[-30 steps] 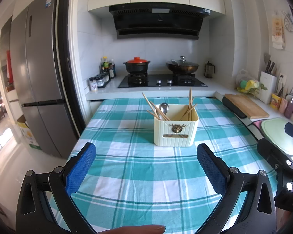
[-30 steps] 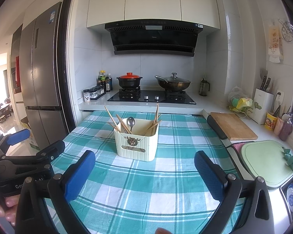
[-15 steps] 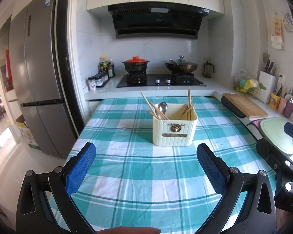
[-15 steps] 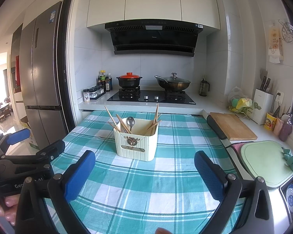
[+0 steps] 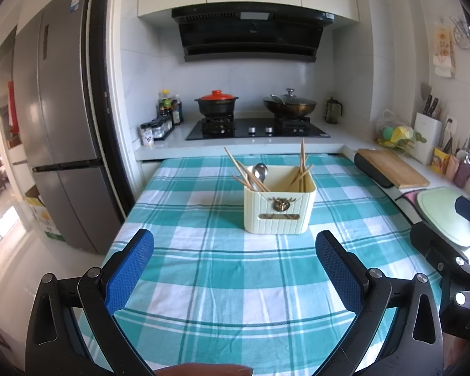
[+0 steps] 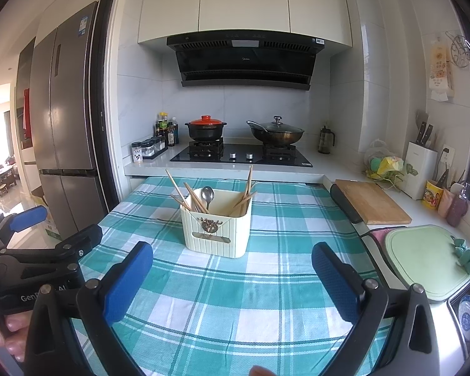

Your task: Organize utensils

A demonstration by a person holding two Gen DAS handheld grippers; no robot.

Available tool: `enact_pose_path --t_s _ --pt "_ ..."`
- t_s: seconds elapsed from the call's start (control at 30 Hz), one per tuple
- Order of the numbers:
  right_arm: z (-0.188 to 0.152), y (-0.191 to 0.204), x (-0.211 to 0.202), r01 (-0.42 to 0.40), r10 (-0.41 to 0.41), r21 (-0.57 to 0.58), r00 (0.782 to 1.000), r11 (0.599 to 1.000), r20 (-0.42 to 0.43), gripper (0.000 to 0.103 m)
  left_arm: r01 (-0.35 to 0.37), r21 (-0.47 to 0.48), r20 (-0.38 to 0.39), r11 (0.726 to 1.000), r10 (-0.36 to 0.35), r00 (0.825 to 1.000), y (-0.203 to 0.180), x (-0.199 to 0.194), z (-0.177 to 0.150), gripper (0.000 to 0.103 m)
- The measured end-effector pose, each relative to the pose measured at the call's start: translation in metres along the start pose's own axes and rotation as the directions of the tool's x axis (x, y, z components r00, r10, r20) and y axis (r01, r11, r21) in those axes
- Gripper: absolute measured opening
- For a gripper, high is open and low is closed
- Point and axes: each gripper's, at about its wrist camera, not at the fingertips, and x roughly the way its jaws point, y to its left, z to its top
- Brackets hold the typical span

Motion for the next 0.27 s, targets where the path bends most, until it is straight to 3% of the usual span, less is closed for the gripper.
enact_pose_path --t_s 0.27 --pt "-0.0004 -0.0095 -0.0008 0.002 -0.002 0.002 1.000 1.000 -0.003 0.103 0.003 -0.035 0.010 0.999 -0.003 1.000 0.0066 -0.0003 -0.0010 0.103"
